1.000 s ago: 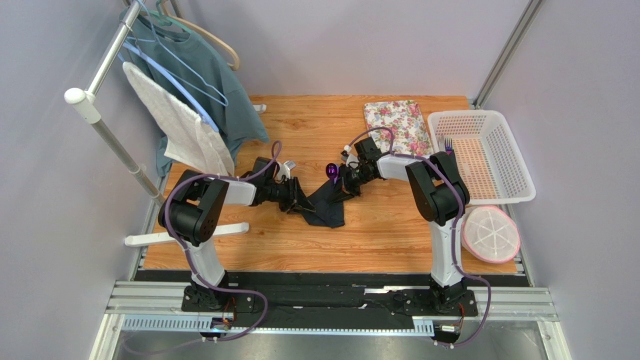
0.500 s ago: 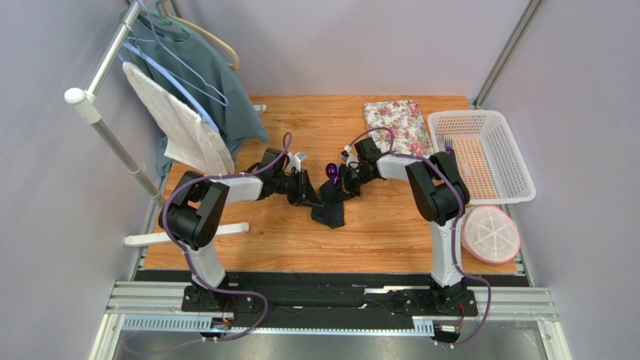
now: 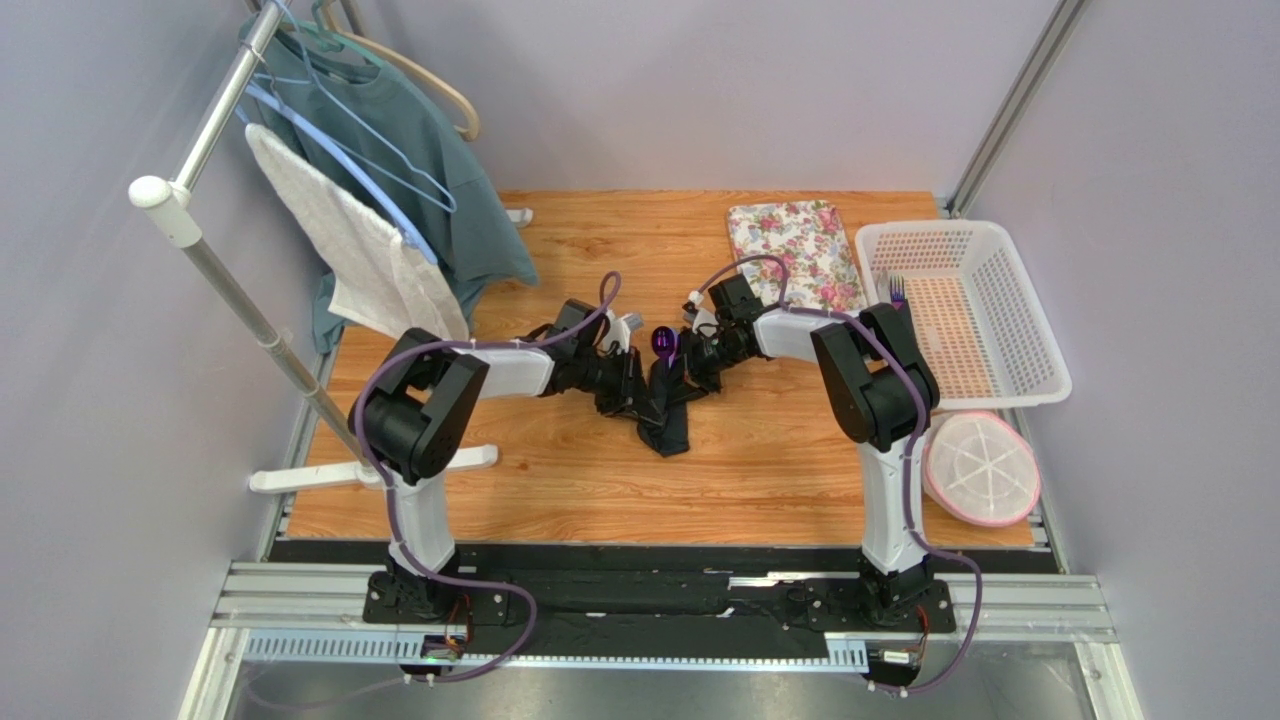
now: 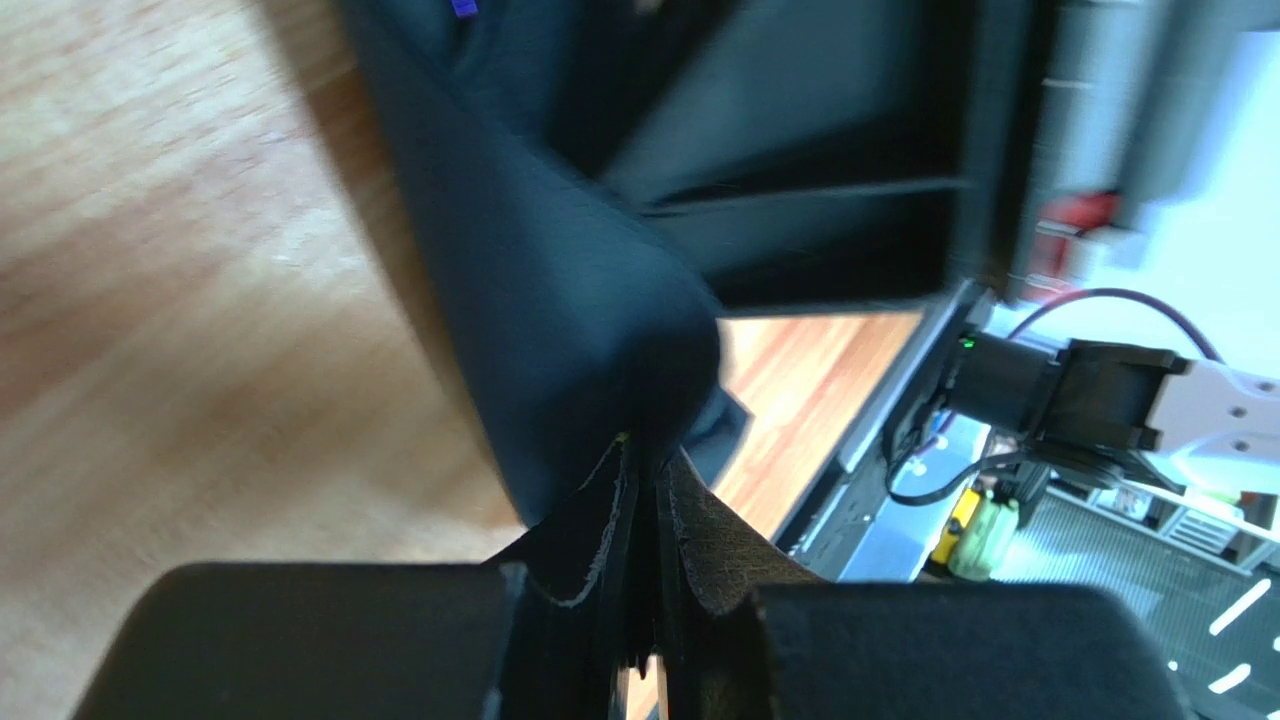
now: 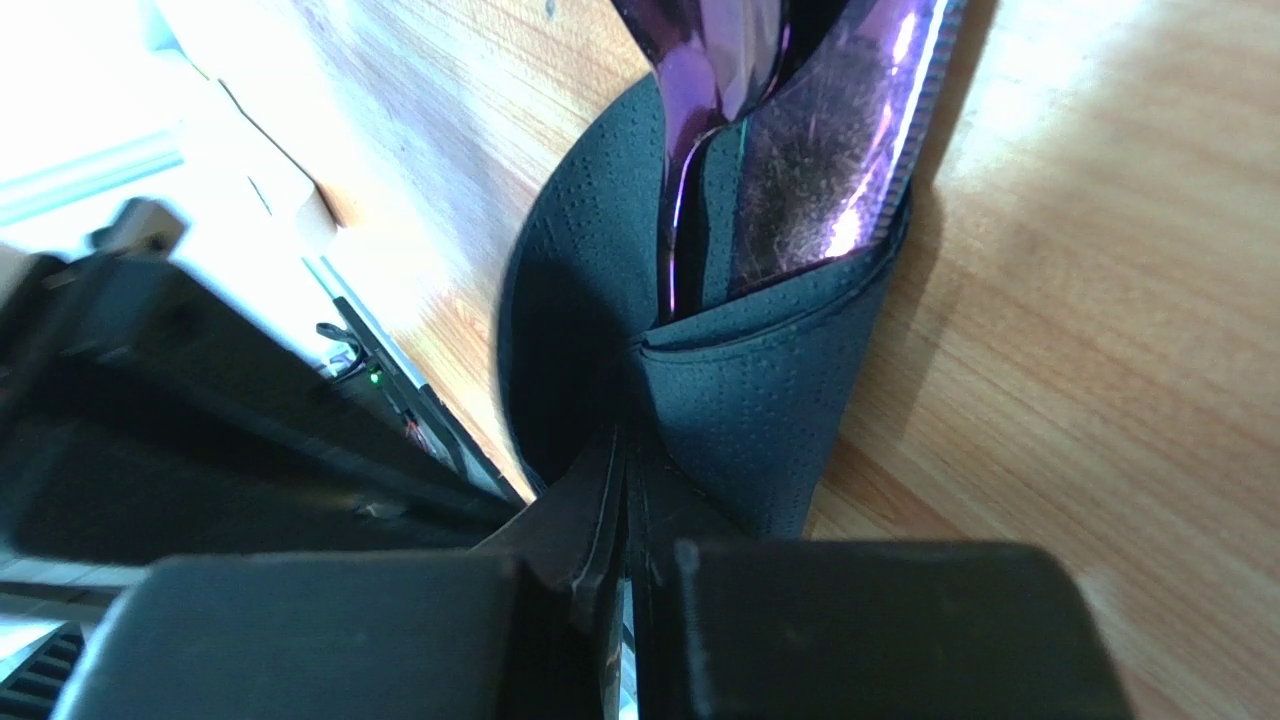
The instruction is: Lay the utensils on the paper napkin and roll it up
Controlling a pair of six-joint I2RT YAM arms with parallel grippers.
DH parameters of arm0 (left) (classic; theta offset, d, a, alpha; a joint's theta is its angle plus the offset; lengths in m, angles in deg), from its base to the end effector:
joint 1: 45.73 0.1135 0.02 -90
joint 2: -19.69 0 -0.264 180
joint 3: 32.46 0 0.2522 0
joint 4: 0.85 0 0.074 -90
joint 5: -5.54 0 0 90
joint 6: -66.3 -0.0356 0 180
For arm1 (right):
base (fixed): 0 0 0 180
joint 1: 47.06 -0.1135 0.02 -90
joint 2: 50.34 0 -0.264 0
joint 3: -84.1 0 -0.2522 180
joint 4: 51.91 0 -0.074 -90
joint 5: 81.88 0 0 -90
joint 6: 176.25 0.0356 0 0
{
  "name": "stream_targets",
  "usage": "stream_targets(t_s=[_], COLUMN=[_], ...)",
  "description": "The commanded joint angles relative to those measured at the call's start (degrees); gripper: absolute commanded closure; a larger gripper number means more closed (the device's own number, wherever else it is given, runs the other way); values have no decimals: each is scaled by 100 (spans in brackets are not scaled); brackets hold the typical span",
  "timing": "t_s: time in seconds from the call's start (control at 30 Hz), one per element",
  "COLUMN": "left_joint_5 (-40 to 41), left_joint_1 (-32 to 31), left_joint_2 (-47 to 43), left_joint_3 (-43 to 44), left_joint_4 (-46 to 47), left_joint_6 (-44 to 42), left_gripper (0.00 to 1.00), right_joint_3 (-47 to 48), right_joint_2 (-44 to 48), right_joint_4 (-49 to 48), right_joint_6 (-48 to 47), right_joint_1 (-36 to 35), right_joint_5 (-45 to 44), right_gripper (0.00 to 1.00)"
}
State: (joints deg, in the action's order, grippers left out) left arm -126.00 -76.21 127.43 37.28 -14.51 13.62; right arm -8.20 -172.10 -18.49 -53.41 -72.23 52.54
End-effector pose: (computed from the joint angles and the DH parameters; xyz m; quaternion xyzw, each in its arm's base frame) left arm 0.2997 -0.2038 0.1307 0.0636 0.8885 -0.4493 0.0680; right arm 0.3568 0.1952 0.1049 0.0129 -0.9109 -0.4119 0.0217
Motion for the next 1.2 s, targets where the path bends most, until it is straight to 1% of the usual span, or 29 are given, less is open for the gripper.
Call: stream_targets(t_s=[0.0,0.17,0.23,0.4,0.5,0.53,0.57,0.7,0.87,1.03,1.17], left_joint_5=[76,339,427,647,673,665,665,673,656,647,647], left_joint_1=[-46,-46,-37,-37,-37,-37,-37,-37,-37,-37,-37], left_joint_2=[334,607,634,625,581,581,572,572,537,493,467], left_joint_3=[386,650,720,835,817,826,826,852,870,879,888], left_joint_4=[-475,-1230,-1362,-1820,-1856,-1856,-1856,-1882,-1882,-1873,-1882], left_joint_6=[-251,-383,-410,-629,-665,-673,-682,-717,-770,-814,-867], left_gripper=[87,88,89,94,95,96,97,99,100,100,100], right_joint_3=[-142,-133,-107,104,437,786,946,1448,1282,702,307], right_joint_2=[-384,-305,-218,90,266,258,249,301,512,626,600], right_joint_4=[416,442,460,627,828,942,1178,1610,1761,1453,1032], right_joint_6=[-155,-111,-102,-102,-260,-330,-496,-691,-797,-630,-428], right_joint_1=[-102,-94,-94,-50,3,29,47,179,197,197,197], right_joint_5=[-1015,-945,-892,-716,-619,-610,-602,-549,-426,-338,-276], right_gripper=[98,98,97,93,89,88,87,86,86,89,91])
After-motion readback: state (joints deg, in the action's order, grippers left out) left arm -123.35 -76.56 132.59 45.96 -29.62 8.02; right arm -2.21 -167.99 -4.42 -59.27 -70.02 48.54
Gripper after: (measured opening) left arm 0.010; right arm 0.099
